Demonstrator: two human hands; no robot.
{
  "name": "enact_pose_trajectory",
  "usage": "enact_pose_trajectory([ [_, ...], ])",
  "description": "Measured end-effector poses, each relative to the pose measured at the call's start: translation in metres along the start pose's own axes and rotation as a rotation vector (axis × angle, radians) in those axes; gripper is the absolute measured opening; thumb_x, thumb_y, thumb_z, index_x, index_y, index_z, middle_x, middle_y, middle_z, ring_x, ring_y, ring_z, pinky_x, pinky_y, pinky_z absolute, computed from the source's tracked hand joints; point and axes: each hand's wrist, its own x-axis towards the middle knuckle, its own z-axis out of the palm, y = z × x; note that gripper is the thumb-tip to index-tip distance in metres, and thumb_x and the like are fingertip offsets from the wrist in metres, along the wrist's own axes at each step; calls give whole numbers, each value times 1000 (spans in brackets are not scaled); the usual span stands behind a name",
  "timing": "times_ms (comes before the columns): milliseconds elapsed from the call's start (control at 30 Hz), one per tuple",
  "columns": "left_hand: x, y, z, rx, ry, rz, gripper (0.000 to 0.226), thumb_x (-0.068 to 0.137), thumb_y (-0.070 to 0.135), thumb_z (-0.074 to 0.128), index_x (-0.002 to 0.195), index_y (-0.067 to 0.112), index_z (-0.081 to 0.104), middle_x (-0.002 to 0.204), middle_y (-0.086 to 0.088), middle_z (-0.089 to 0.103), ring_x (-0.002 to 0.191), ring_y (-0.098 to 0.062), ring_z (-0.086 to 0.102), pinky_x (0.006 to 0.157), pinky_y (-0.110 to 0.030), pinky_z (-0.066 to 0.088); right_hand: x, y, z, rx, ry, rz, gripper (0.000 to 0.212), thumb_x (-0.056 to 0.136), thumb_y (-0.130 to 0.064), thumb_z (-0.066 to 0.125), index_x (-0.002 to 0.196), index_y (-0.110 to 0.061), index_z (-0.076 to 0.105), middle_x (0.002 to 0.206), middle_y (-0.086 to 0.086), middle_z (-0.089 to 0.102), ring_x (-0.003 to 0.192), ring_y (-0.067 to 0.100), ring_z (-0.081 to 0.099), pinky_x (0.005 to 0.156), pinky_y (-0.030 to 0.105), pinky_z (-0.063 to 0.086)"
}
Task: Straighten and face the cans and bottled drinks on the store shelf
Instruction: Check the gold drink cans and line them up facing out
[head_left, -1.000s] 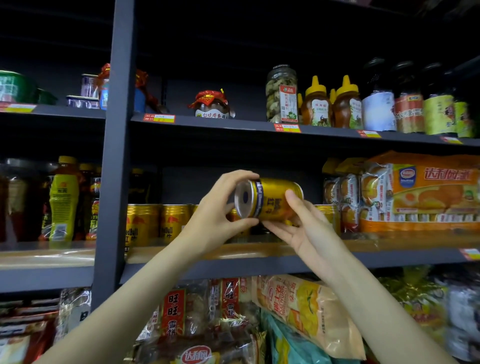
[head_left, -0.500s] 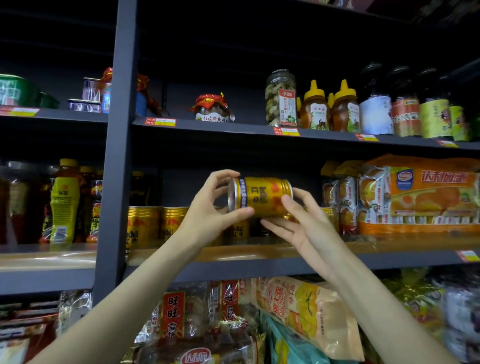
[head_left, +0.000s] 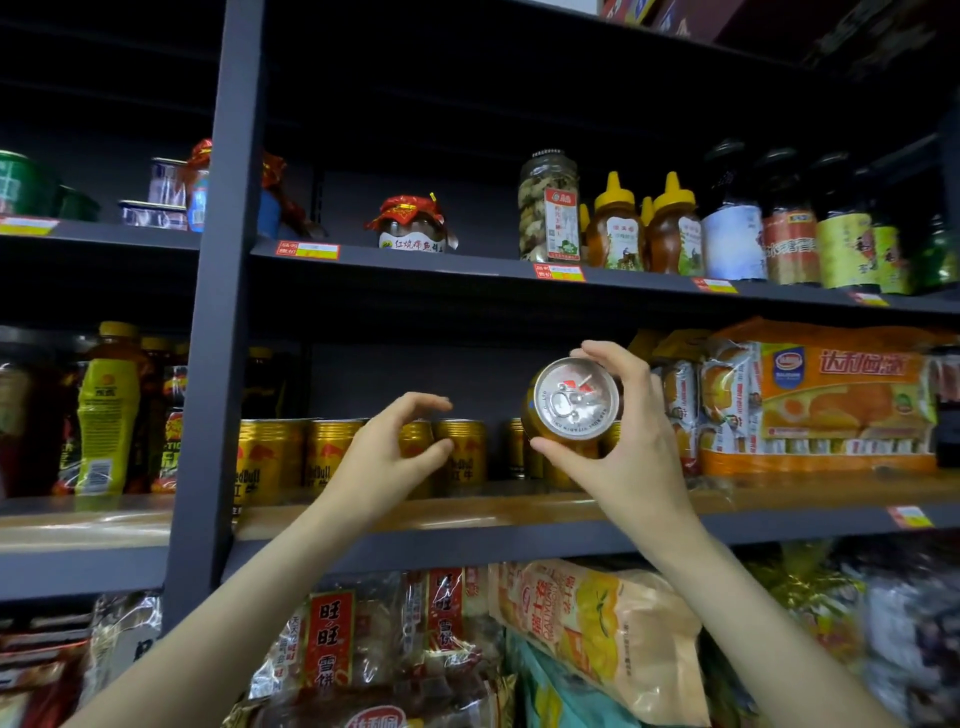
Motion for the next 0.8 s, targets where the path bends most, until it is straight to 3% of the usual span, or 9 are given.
enact_pose_trajectory([
  [133,2,2,5,35,-13,-7,32,88,18,60,119,25,53,122,11,54,117,-2,45,93,-14,33,0,1,-4,34,16,1,74,67,-19,85,123,-33,39,122,-15,46,116,5,45,93,4,35],
  [200,3,1,8,94,-16,11,31,89,19,59,118,25,53,120,12,54,113,-1,47,87,-4,32,3,-2,-9,351,54,285,66,64,-28,83,117,-35,44,120,-13,54,111,5,54,92,20,48],
  [267,3,0,9,150,-6,14,30,90,19,58,119,24,52,118,13,53,98,1,49,76,2,34,5,1,-11,726,97,661,57,63,-36,76,114,-29,51,116,0,61,106,16,61,87,37,54],
  [300,4,-2,9,175,1,10,30,90,19,58,119,24,52,118,12,53,95,1,49,76,0,36,5,4,-12,860,102,809,50,67,-35,72,112,-25,53,112,5,62,104,21,62,84,39,54],
  [367,5,-7,8,260,17,15,31,89,19,58,120,22,53,119,9,55,107,-5,49,93,-13,37,5,12,-11,1057,104,992,32,79,-31,67,107,-20,58,105,8,64,99,24,63,79,39,54],
  [467,10,-22,11,557,47,100,32,87,22,62,118,19,56,120,1,58,121,-19,48,110,-36,18,10,21,-8,1137,23,1065,28,87,-31,61,110,-16,61,102,10,68,96,23,64,84,40,53],
  [567,14,-34,17,713,49,69,40,85,35,52,119,16,59,121,-4,60,121,-26,50,109,-45,20,27,30,-2,940,-33,976,21,86,-33,63,104,-21,62,102,9,67,96,23,64,85,39,52],
  [733,15,-43,24,789,73,35,52,83,42,27,113,18,61,109,0,64,106,-23,58,103,-45,32,65,42,24,95,-289,482,27,80,-36,71,99,-24,55,98,-7,56,89,9,54,64,21,43],
  [800,15,-46,24,800,95,50,52,81,41,26,112,19,61,105,1,64,102,-22,58,101,-45,34,76,49,42,-111,-435,386,33,78,-41,73,98,-25,53,100,-6,53,90,12,53,63,22,43],
])
